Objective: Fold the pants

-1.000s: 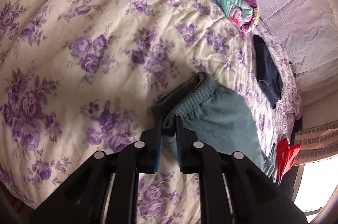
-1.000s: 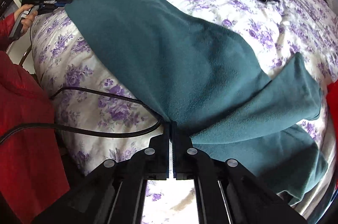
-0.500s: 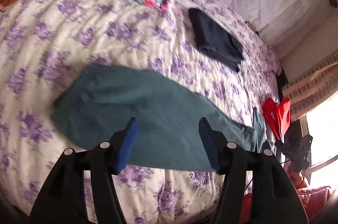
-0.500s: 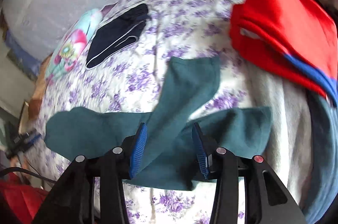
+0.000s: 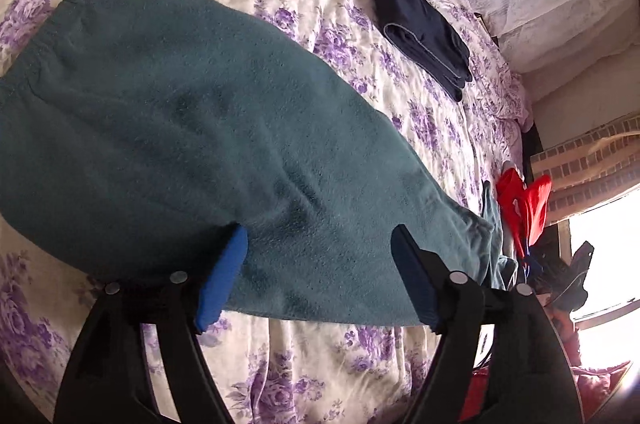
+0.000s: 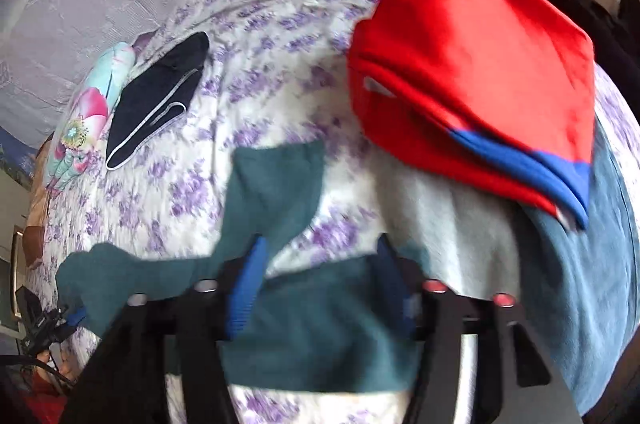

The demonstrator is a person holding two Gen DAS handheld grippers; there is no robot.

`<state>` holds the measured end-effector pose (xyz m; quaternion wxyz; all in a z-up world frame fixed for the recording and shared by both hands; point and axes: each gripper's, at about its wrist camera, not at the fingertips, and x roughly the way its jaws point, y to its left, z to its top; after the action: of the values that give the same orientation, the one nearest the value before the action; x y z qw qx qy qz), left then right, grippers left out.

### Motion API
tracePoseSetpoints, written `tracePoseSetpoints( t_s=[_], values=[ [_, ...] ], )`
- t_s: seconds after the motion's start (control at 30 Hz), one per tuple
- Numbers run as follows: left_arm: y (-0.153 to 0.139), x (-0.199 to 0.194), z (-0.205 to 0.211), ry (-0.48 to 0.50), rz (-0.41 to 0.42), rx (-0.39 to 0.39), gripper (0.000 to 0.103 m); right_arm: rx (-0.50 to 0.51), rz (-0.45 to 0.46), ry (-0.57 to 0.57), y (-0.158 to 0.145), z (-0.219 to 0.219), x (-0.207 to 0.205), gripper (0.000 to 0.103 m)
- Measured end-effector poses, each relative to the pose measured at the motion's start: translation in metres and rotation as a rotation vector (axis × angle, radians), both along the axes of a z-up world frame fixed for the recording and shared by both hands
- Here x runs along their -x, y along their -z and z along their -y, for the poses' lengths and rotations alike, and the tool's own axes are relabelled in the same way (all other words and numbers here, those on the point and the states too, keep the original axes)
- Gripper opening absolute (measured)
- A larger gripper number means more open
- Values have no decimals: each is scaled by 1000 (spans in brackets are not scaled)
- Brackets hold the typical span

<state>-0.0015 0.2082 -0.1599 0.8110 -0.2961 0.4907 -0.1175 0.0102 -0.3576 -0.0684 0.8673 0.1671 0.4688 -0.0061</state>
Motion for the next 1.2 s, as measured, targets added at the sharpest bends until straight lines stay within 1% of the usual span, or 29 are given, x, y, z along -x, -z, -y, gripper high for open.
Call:
tracePoseSetpoints(
  t_s=[0.03, 0.07, 0.13, 0.17, 0.2, 0.27, 0.3, 0.33, 0.37, 0.4, 0.43, 0.47, 0.5, 0.53, 0.57, 0.67, 0.73, 0.77, 0.8, 0.83, 0.9, 0.93, 0.97, 1.0, 1.03, 1.07, 1.13, 1.17, 1.2],
  values=[
    [-2, 2, 1, 6, 7, -20, 80, 19, 17, -24, -2, -14, -21, 67],
    [-3, 1, 8, 14, 15, -49, 85, 28, 28, -64, -4, -30, -37, 67],
    [-5, 2, 24, 42, 41, -131, 93, 81, 32, -120, -1, -67, -70, 67],
    [-5, 0, 34, 60, 52, -180, 98, 135, 6, -128, 5, -84, -85, 67],
    [-5, 0, 41, 74, 58, -230, 98, 185, -35, -125, 13, -96, -100, 67],
    [-3, 0, 60, 110, 68, -370, 98, 257, -120, -70, 39, -108, -127, 67],
    [-1, 0, 69, 128, 74, -435, 98, 267, -161, -40, 52, -109, -134, 67],
    [1, 2, 77, 143, 80, -498, 98, 252, -187, -27, 65, -108, -136, 65],
    [3, 3, 82, 158, 89, -548, 98, 232, -192, -24, 73, -105, -134, 62],
    [4, 5, 86, 168, 98, -579, 98, 222, -160, -19, 73, -102, -129, 45],
    [5, 7, 88, 177, 109, -603, 98, 204, -139, -15, 70, -94, -122, 19],
    [5, 8, 89, 180, 119, -609, 98, 154, -130, -7, 65, -83, -116, 8],
    [5, 9, 87, 179, 124, -604, 98, 88, -109, 18, 58, -68, -108, 4],
    [4, 9, 85, 179, 126, -592, 98, 18, -62, 59, 46, -49, -94, 4],
    [3, 8, 83, 181, 125, -580, 98, -9, -23, 88, 33, -34, -80, 4],
    [1, 7, 77, 198, 115, -539, 98, -4, 62, 179, -6, 12, -21, 4],
    [-1, 5, 73, 209, 107, -498, 98, -3, 56, 259, -15, 46, 21, 4],
    [-1, 4, 71, 212, 104, -478, 98, -20, 38, 286, -11, 59, 39, 4],
    [-2, 2, 68, 212, 102, -458, 98, -48, 6, 291, 0, 68, 55, 4],
    [-2, 0, 66, 214, 98, -445, 98, -79, -49, 279, 17, 72, 66, 5],
    [-2, -4, 66, 230, 90, -444, 98, -99, -139, 294, 51, 69, 80, 5],
    [-2, -7, 67, 246, 84, -453, 98, -128, -164, 315, 64, 71, 86, 6],
    [-2, -8, 68, 258, 77, -461, 98, -160, -162, 353, 69, 72, 91, 6],
    [-3, -9, 69, 269, 68, -467, 98, -193, -133, 396, 68, 73, 96, 8],
    [-3, -9, 69, 273, 64, -465, 98, -195, -83, 432, 59, 74, 101, 8],
    [-5, -9, 68, 274, 62, -458, 98, -150, -43, 432, 48, 71, 101, 9],
    [-9, -9, 63, 255, 58, -433, 98, 36, 17, 362, 21, 53, 90, 13],
    [-13, -7, 59, 234, 59, -409, 98, 107, 49, 325, 9, 43, 83, 15],
    [-18, -6, 55, 211, 66, -384, 98, 146, 86, 280, 1, 32, 77, 32]
  ],
)
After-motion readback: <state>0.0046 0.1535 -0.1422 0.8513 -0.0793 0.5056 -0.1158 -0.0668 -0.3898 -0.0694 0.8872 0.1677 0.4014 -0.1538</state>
